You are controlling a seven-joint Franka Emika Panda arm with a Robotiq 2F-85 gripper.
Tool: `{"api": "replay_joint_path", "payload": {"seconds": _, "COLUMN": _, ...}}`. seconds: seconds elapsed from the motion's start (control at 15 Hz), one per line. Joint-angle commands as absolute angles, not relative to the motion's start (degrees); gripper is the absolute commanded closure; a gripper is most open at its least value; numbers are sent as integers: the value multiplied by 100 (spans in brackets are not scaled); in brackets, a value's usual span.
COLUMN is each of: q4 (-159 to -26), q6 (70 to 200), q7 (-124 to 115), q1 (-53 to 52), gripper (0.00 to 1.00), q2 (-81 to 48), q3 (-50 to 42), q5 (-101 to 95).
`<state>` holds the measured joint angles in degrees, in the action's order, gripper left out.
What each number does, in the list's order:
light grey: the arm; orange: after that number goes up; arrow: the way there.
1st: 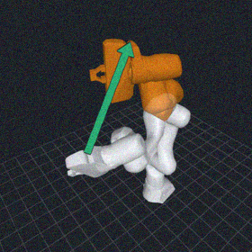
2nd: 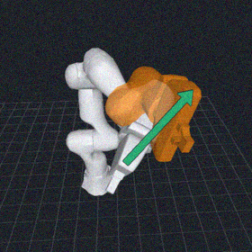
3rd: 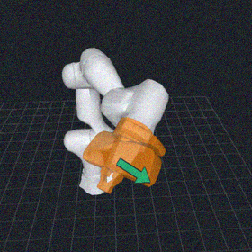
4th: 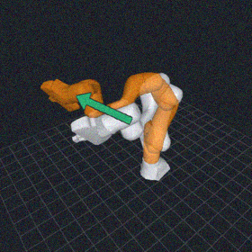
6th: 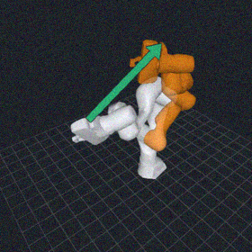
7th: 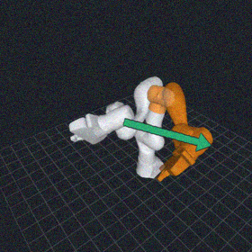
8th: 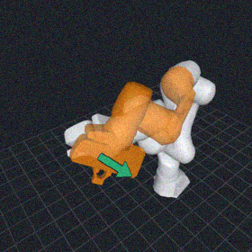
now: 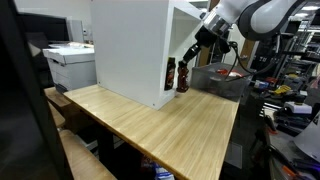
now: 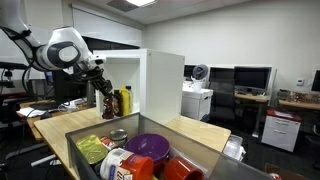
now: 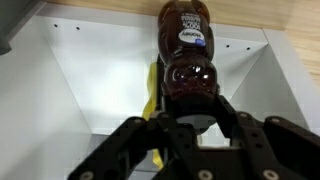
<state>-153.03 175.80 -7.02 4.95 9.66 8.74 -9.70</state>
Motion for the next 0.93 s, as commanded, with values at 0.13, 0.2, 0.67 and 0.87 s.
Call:
{"api": "replay_joint_path", "payload": {"seconds": 0.13, "q4": -15304, "q6": 17159, "q7": -514, "q1": 362, "gripper": 81, "q2": 1362, "q3": 837, "q5": -939}}
{"api": "replay_joint_path", "payload": {"seconds": 0.2, "q4": -15358, "q6": 17406, "q7": -523, "q1": 324, "gripper": 81, "q2": 1389, "q3": 807, "q5": -912}}
{"api": "replay_joint_path", "payload": {"seconds": 0.67, "q4": -15717, "q6": 18681, "q7": -589, "q1": 315, "gripper": 81, "q2": 1395, "q3": 679, "q5": -1002}}
{"api": "replay_joint_path", "payload": {"seconds": 0.87, "q4": -15957, "q6": 19102, "q7": -636, "q1": 227, "gripper": 81, "q2": 1336, "q3": 520, "q5": -995}}
